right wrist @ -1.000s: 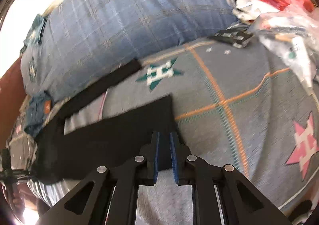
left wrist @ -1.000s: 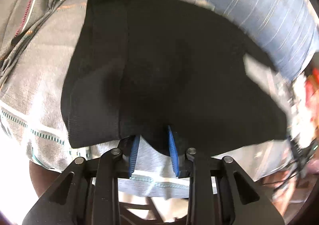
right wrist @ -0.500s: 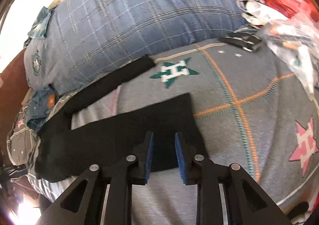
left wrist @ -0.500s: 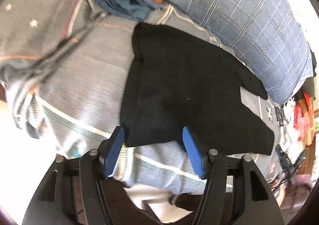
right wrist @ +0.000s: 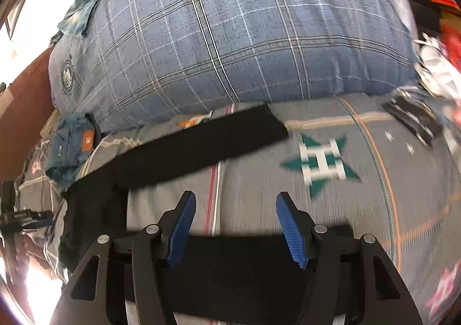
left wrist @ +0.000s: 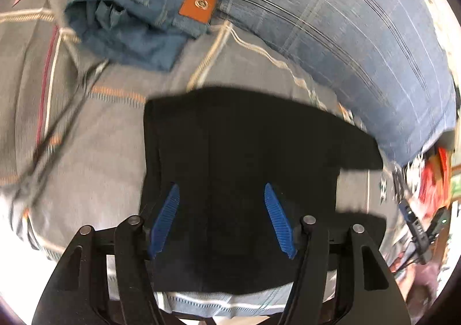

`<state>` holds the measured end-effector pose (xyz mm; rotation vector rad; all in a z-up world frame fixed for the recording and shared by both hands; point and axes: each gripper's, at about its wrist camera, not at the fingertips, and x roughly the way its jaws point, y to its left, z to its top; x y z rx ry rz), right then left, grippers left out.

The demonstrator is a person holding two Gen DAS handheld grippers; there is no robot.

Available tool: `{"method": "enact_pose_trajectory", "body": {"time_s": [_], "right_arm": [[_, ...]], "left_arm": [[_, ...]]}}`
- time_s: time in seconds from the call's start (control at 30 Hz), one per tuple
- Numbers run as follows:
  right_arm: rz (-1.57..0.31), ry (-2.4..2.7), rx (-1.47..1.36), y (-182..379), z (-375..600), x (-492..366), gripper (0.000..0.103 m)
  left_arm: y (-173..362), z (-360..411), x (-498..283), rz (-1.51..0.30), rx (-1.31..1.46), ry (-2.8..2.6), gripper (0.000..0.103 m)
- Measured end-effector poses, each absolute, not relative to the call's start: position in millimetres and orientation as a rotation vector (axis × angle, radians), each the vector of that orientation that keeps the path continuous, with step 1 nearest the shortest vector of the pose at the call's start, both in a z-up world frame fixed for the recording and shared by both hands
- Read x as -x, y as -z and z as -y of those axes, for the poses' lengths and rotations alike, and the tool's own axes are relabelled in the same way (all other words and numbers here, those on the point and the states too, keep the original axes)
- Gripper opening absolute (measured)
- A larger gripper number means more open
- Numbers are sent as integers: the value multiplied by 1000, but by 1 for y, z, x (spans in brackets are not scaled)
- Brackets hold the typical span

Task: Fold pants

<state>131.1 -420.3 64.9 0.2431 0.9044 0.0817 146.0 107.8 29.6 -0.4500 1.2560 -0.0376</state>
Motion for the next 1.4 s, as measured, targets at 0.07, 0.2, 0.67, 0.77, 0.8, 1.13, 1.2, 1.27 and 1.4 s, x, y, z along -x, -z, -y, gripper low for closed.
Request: {"method": "enact_pose_trajectory", "body": {"time_s": [0.07,0.2,0.67,0.77,0.8,1.13,1.2,1.27,1.4], "right_arm": [[-925,-83,-239,-63,425,-157,60],[-948,-57,-263,-52,442,-219,61],[-1090,-41,-255,26,453,-342,62],[-1089,-79,-224,29,445,-348,60],[-1096,-90,-189,29,441,-349,52],[-982,-67,-144,-10,444,-316,7],[-954,-62,-122,-23,443,-302,7],[-915,-59,-116,-39,439,-284,7],[-832,-64,-131,-66,437,-239,7]], "left_arm": [[-29,-118,-169,-1277,455,7,61],[-19,-142,-191,-1305,533,-43,61],[37,-177,-231,-1412,738,-104,62],[40,-165,-232,-1417,729,-82,62],[38,-161,-230,-1398,714,-79,61],[5,-132,-215,-1258,413,-125,11],[-12,-123,-204,-1189,357,-129,11],[-31,-114,-189,-1112,299,-129,11],[-55,-107,-158,-1008,233,-130,11]]}}
